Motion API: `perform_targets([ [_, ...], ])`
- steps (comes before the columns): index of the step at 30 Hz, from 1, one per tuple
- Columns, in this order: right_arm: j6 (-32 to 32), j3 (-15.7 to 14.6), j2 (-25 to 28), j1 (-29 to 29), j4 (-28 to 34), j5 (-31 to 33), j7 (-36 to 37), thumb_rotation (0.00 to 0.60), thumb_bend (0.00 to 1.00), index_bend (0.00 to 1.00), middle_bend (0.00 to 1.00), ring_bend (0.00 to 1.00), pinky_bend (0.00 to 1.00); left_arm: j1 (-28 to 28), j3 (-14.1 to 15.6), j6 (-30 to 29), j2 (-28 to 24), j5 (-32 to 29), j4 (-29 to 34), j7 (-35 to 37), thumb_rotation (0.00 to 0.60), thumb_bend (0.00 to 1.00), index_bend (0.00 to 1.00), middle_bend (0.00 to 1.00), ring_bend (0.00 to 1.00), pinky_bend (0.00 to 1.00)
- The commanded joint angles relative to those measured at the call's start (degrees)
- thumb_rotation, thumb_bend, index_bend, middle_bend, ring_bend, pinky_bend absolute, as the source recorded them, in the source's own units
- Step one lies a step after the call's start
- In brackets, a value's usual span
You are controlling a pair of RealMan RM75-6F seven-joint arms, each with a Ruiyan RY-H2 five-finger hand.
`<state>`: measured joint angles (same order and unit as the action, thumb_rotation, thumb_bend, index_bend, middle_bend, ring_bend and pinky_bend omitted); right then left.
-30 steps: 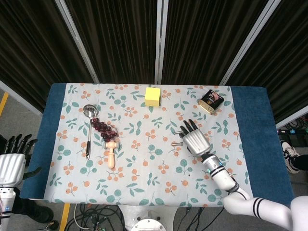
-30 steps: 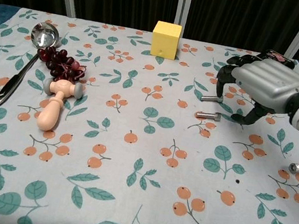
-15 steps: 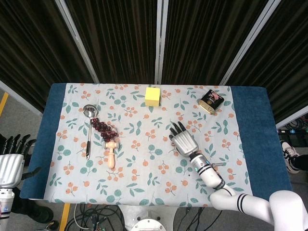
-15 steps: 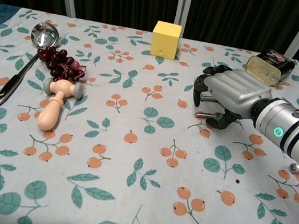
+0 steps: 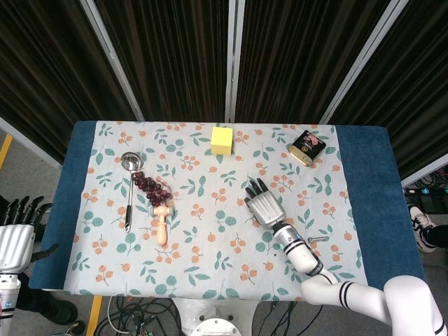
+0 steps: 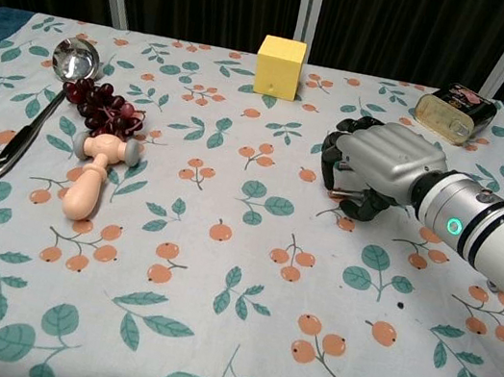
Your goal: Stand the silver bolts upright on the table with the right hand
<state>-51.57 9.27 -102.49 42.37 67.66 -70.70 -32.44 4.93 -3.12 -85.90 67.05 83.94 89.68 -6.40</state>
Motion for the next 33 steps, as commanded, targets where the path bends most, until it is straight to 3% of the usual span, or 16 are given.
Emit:
perform_targets([
  [1, 0.1, -0.1, -0.1, 0.1, -0.1, 0.2, 0.0, 0.6, 0.3, 0.46, 0.18, 0.0, 0.0, 0.0, 0.0, -0.1, 0.1, 0.0, -0.1, 0.1, 0.6, 0.0, 0.2, 0.11, 0.01, 0.0],
  [16, -2.1, -0.2, -0.9, 0.0, -0.8, -0.1, 2.5, 0.6, 0.39, 0.58, 0.24, 0.0, 0.0, -0.2, 0.0, 0.0, 0.2, -0.1, -0.6, 0.5, 0.6, 0.0, 0.2, 0.11, 0.01, 0.0],
  [25, 2.3, 2.4, 5.0, -2.0, 9.0, 3.5, 18.7, 0.6, 0.41, 0.59, 0.25, 0.0, 0.0, -0.2, 0.1, -0.3, 0.0, 0.3, -0.1, 0.1, 0.6, 0.0, 0.2, 0.11, 0.01, 0.0],
  [33, 7.2, 2.9, 7.6, -2.7, 10.9, 2.1, 34.2, 0.6, 0.41, 0.59, 0.25, 0.0, 0.0, -0.3, 0.1, -0.2, -0.2, 0.3, 0.3, -0.3, 0.6, 0.0, 0.2, 0.11, 0.01, 0.0],
])
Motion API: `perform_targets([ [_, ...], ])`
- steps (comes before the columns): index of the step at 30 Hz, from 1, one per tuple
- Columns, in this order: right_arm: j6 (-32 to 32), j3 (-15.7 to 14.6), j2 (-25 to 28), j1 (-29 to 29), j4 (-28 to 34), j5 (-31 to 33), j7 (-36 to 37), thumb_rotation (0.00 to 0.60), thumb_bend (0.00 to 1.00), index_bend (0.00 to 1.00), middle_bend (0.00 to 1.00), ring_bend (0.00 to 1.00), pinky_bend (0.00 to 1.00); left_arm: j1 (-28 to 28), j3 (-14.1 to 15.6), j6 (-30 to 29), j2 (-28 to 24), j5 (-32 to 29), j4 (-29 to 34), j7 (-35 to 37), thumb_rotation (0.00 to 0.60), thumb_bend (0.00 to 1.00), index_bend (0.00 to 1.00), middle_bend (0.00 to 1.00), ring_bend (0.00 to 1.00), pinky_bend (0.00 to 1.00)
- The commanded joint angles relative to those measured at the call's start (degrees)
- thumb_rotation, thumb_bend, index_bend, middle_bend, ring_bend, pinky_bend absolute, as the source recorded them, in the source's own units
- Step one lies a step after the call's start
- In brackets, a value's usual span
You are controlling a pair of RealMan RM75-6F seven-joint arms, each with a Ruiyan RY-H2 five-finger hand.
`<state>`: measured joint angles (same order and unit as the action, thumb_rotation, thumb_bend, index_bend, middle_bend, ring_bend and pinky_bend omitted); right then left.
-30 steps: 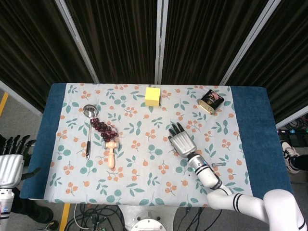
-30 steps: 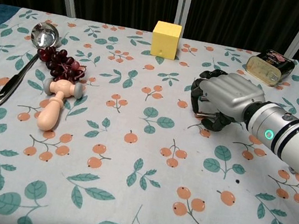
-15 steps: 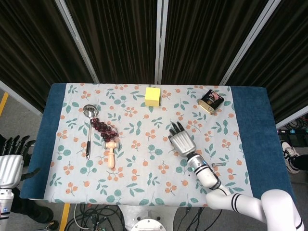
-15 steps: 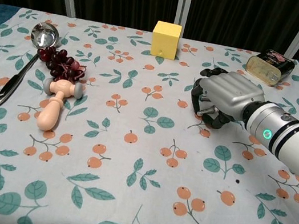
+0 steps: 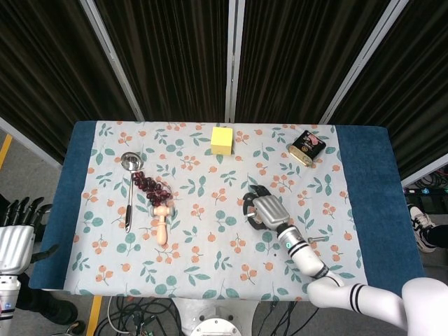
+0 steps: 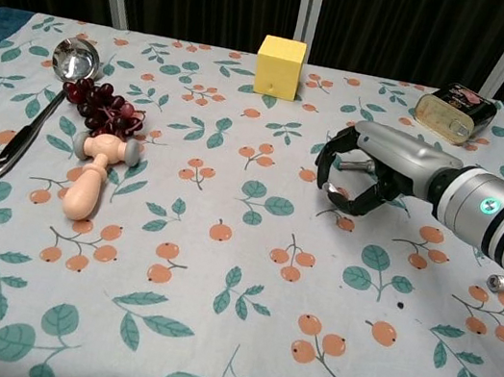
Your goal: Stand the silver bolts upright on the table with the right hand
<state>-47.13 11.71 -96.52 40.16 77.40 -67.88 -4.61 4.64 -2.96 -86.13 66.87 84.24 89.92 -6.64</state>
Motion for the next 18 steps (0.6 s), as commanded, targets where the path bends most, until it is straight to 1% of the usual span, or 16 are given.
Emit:
perform_targets([
  [1, 2.8, 0.4, 1.7, -0.5, 1.0, -1.2, 7.5, 0.6, 0.41, 0.6, 0.25, 0.0, 0.0, 0.0, 0.0, 0.0, -0.1, 0.0, 0.1, -0.1, 0.6, 0.0, 0.2, 0.11, 0.01, 0.0],
  [10, 2.8, 0.4, 0.8, 0.0, -1.1, -5.1, 16.8, 0.6, 0.41, 0.6, 0.25, 0.0, 0.0, 0.0, 0.0, 0.2, -0.1, -0.2, 0.3, -0.2, 0.6, 0.0, 0.2, 0.11, 0.01, 0.0],
  [18, 2.6, 0.0, -0.7, 0.8, -4.3, -6.4, 19.9, 0.6, 0.41, 0.58, 0.25, 0.0, 0.0, -0.1, 0.1, 0.3, -0.1, -0.3, 0.1, 0.0, 0.6, 0.0, 0.2, 0.11, 0.01, 0.0],
])
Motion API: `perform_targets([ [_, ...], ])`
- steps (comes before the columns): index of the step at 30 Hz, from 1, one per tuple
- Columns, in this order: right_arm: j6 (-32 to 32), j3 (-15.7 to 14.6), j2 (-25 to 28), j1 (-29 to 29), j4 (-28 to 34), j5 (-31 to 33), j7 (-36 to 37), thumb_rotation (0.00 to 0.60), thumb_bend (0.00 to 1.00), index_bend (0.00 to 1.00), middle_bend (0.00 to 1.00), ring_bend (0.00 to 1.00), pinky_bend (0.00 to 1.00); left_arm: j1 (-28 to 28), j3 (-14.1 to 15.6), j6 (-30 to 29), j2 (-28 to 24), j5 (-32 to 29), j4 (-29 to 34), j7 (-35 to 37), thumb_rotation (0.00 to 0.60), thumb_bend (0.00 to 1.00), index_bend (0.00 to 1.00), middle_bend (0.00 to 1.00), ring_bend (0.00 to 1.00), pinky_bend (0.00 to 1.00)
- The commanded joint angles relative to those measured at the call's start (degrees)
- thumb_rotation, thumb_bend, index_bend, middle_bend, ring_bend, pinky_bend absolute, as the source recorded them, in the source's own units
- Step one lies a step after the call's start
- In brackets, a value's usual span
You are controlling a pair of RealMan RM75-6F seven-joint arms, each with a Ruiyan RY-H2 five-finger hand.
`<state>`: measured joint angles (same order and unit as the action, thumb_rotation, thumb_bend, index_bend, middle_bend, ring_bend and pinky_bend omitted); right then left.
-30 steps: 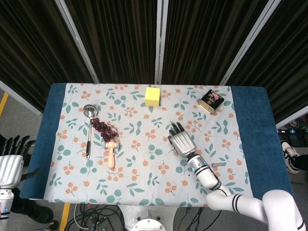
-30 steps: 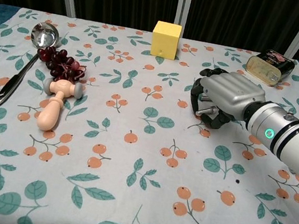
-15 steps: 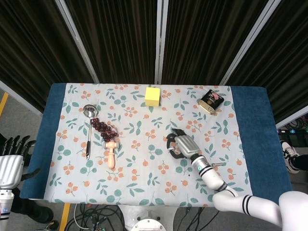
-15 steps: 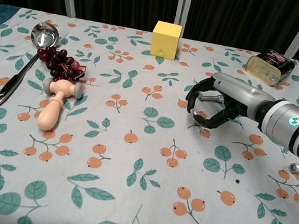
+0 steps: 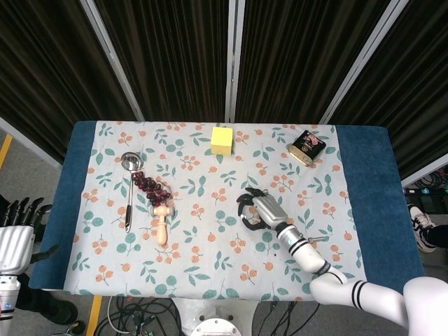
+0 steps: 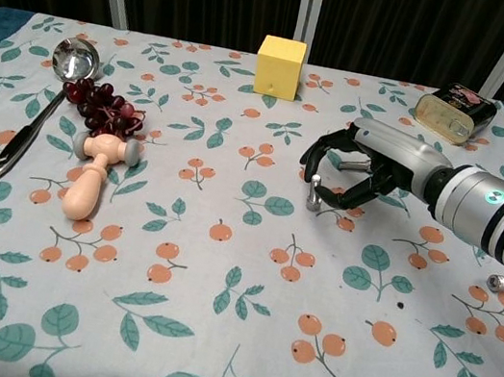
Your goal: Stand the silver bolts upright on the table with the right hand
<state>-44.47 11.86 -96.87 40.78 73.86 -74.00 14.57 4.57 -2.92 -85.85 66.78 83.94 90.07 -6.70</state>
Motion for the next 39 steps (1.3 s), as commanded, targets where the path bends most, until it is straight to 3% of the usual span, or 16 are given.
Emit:
perform_targets([
  [1, 0.0, -0.2, -0.5, 0.3, -1.1, -0.3, 1.0, 0.6, 0.41, 0.57, 0.25, 0.0, 0.0, 0.0, 0.0, 0.1, 0.0, 0.0, -0.1, 0.0, 0.6, 0.0, 0.2, 0.11, 0.01, 0.0],
  [9, -0.3, -0.6, -0.8, 0.7, -2.5, -1.1, 2.6, 0.6, 0.41, 0.48, 0.24, 0.0, 0.0, 0.0, 0.1, 0.0, 0.0, 0.1, -0.1, 0.1, 0.6, 0.0, 0.2, 0.11, 0.01, 0.0],
  [18, -0.5, -1.0, -0.7, 0.9, -2.5, -1.2, 3.1, 0.6, 0.41, 0.44, 0.23, 0.0, 0.0, -0.1, 0.0, 0.0, 0.1, 0.1, -0.1, 0.0, 0.6, 0.0, 0.2, 0.11, 0.01, 0.0],
  [26, -3.7, -1.5, 2.1, 0.4, 0.7, -4.3, 3.2, 0.6, 0.41, 0.36, 0.21, 0.0, 0.0, 0.0, -0.1, -0.2, -0.1, 0.3, 0.0, 0.1, 0.6, 0.0, 0.2, 0.11, 0.01, 0.0],
  [29, -5.6, -0.8, 4.7, 0.3, 1.6, -4.6, 0.0, 0.6, 0.41, 0.35, 0.21, 0.0, 0.0, -0.1, -0.1, -0.4, -0.1, 0.3, -0.1, 0.2, 0.6, 0.0, 0.2, 0.11, 0.01, 0.0],
  [34, -3.1, 1.0, 6.9, 1.9, -0.1, 1.8, -11.6, 0.6, 0.21, 0.34, 0.2, 0.0, 0.0, -0.2, 0.1, -0.3, -0.2, 0.4, -0.1, 0.0, 0.6, 0.0, 0.2, 0.11, 0.01, 0.0],
  [39, 0.4, 0.9, 5.4, 5.2, -4.3, 8.0, -24.4, 0.6, 0.2, 0.34, 0.19, 0.0, 0.0, -0.2, 0.1, -0.4, -0.5, 0.3, 0.6, -0.8, 0.6, 0.0, 0.2, 0.11, 0.01, 0.0],
])
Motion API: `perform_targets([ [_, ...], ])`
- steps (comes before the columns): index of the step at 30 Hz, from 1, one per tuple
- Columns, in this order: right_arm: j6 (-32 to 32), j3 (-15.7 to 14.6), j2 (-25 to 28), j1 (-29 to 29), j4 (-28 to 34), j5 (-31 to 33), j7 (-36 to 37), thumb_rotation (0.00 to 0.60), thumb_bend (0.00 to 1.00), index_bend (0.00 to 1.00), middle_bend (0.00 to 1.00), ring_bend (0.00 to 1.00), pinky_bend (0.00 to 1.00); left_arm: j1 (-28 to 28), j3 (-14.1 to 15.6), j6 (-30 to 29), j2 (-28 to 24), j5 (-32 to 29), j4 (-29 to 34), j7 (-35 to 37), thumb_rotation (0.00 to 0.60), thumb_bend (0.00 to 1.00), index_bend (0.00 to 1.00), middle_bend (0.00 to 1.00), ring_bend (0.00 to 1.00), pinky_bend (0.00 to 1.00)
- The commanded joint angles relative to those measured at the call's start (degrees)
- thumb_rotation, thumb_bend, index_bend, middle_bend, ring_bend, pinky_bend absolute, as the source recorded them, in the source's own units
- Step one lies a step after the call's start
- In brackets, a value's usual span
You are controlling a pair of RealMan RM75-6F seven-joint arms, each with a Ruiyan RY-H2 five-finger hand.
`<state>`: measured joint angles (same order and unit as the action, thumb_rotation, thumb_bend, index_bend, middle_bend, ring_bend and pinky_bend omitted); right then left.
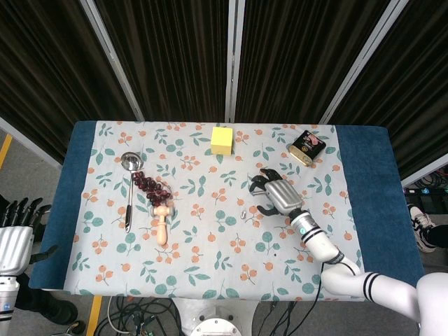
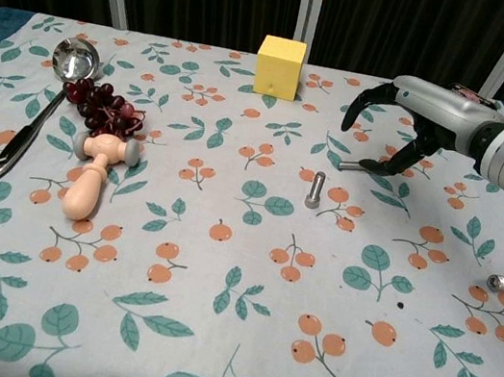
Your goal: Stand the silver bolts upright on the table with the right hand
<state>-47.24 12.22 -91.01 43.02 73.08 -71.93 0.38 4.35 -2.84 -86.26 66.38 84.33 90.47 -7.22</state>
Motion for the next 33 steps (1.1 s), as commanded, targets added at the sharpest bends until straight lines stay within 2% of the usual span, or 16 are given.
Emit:
perform_targets([
  [1, 3.9, 0.5, -1.1, 3.8, -4.7, 7.3, -12.6, 0.6, 0.21, 0.34, 0.19, 0.0, 0.0, 0.0, 0.0, 0.1, -0.3, -0.2, 0.5, -0.5, 0.6, 0.0, 0.2, 0.11, 0.01, 0.0],
  [7, 5.8, 0.3, -5.7, 6.9, -10.4, 12.1, -19.6, 0.6, 0.21, 0.34, 0.19, 0.0, 0.0, 0.1, -0.1, 0.3, -0.5, -0.5, 1.2, -1.4, 0.6, 0.0, 0.2, 0.11, 0.01, 0.0],
  [13, 4.6, -0.4, -10.0, 8.5, -15.1, 11.6, -22.4, 0.6, 0.21, 0.38, 0.19, 0.0, 0.0, 0.0, -0.1, 0.4, -0.5, -0.8, 1.2, -1.2, 0.6, 0.0, 0.2, 0.11, 0.01, 0.0],
  [17, 4.1, -1.0, -10.9, 8.7, -15.6, 10.3, -22.2, 0.6, 0.21, 0.39, 0.19, 0.0, 0.0, -0.3, -0.1, 0.2, -0.4, -1.1, 0.8, -0.8, 0.6, 0.0, 0.2, 0.11, 0.01, 0.0],
  [27, 3.5, -1.5, -12.3, 9.1, -17.1, 9.3, -23.4, 0.6, 0.29, 0.45, 0.2, 0.0, 0.0, -0.5, 0.0, 0.2, -0.1, -1.1, 0.0, 0.1, 0.6, 0.0, 0.2, 0.11, 0.01, 0.0],
  [33, 3.7, -1.6, -12.8, 9.0, -17.6, 9.6, -23.9, 0.6, 0.29, 0.46, 0.2, 0.0, 0.0, -0.6, 0.0, 0.2, 0.0, -1.2, -0.4, 0.4, 0.6, 0.0, 0.2, 0.11, 0.01, 0.0],
])
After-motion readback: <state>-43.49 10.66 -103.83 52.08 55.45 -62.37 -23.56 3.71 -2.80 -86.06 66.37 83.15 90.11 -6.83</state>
